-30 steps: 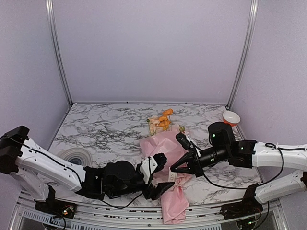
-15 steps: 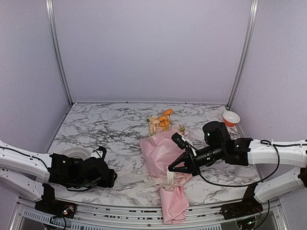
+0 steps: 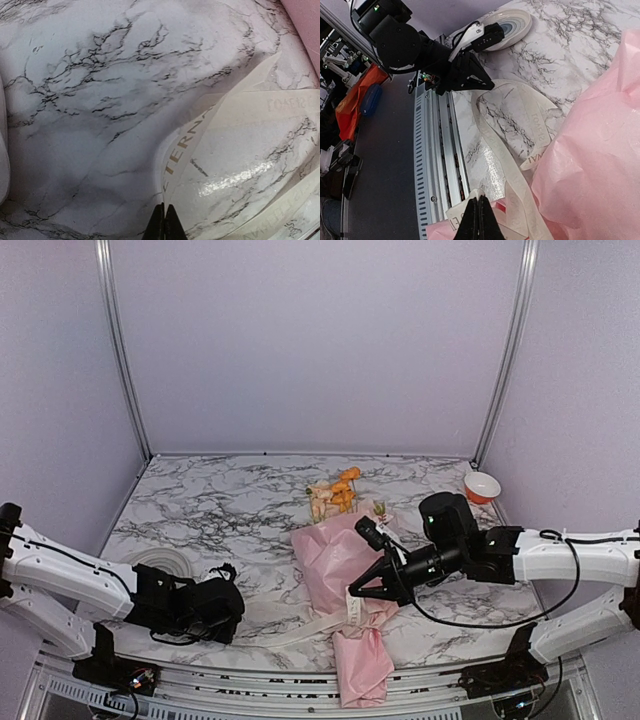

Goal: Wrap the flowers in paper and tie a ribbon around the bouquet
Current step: Pick up the right side of the half-tied ribbon from the center of the board, then place the right side of the half-tied ribbon on the folded bouquet.

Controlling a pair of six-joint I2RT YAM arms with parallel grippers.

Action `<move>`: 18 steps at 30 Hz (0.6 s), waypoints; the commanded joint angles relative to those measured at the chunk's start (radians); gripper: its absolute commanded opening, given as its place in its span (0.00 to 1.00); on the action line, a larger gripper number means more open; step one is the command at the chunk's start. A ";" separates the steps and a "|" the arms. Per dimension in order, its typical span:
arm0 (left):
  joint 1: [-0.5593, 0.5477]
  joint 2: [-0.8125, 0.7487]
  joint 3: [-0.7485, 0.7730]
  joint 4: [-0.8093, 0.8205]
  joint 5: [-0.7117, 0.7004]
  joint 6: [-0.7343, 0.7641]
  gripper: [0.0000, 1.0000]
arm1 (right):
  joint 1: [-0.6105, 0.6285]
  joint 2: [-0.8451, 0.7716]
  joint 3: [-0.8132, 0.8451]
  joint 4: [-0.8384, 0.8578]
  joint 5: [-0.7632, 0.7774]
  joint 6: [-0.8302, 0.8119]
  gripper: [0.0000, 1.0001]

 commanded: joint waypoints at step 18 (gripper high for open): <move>-0.284 0.594 1.152 0.198 0.471 1.331 0.00 | -0.096 0.070 0.100 0.000 0.031 0.024 0.00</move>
